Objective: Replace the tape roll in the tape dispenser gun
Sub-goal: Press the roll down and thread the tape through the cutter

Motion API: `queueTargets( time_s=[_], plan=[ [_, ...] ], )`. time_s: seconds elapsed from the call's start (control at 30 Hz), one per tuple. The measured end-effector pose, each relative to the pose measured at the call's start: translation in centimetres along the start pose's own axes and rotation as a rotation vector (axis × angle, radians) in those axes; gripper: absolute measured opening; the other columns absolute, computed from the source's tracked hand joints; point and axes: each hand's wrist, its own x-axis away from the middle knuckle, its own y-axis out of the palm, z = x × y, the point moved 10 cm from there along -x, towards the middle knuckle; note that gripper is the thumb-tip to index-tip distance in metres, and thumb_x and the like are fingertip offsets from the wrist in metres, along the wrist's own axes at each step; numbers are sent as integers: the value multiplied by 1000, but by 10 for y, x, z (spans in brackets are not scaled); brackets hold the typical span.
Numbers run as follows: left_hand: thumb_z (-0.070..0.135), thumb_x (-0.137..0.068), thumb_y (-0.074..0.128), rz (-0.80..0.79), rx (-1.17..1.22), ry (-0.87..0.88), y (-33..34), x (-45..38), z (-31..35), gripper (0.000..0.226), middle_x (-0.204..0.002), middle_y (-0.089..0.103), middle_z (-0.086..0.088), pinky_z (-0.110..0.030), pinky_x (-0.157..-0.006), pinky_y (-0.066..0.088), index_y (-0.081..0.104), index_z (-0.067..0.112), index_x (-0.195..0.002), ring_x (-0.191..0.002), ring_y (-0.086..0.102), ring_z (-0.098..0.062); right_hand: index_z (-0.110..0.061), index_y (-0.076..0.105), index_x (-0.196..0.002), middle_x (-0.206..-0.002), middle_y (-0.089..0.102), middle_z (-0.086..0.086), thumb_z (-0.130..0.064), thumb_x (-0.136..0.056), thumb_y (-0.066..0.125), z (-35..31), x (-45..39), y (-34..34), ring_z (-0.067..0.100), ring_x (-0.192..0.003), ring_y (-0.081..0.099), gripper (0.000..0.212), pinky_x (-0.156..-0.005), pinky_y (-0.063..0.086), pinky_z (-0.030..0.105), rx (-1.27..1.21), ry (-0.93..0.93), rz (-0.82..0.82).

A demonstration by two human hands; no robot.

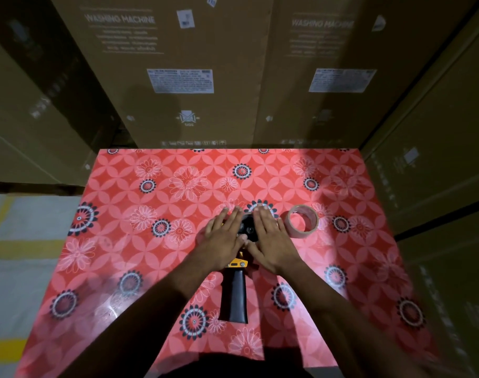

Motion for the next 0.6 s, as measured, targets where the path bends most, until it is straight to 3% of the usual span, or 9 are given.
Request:
queueTargets(
  time_s=[0.2, 0.4, 0.5, 0.6],
  plan=[
    [47, -106, 15, -21, -220, -116, 12, -3, 1, 63, -164, -23, 8, -57, -121, -9, -13, 24, -158, -150, -26, -19, -9, 0, -158, -167, 0, 11, -55, -96, 25, 7, 0, 20, 22, -154, -2, 81, -123, 9, 52, 44, 44, -81],
    [48, -106, 14, -51, -203, -129, 13, -5, -2, 63, -164, -23, 9, -57, -121, -11, -15, 26, -157, -150, -27, -20, -10, -2, -158, -167, -3, 10, -60, -91, 13, 8, -2, 19, 22, -154, -5, 85, -123, 5, 54, 94, 54, -125],
    [49, -105, 26, -35, -42, -86, 8, -3, -4, 66, -167, -17, 8, -56, -122, -7, -7, 30, -159, -152, -21, -18, -10, -2, -158, -167, -4, 9, -62, -93, 12, 8, 0, 17, 22, -153, -10, 85, -122, 4, 55, 144, 55, -124],
    [51, -100, 44, 133, 293, -85, -11, 14, -23, 70, -169, 2, 7, -53, -123, 7, 8, 34, -159, -154, -1, -15, -11, 6, -158, -167, 1, 8, -61, -97, 20, 2, 9, 5, 23, -154, -5, 81, -123, 5, 51, 86, 56, -36]
  ],
)
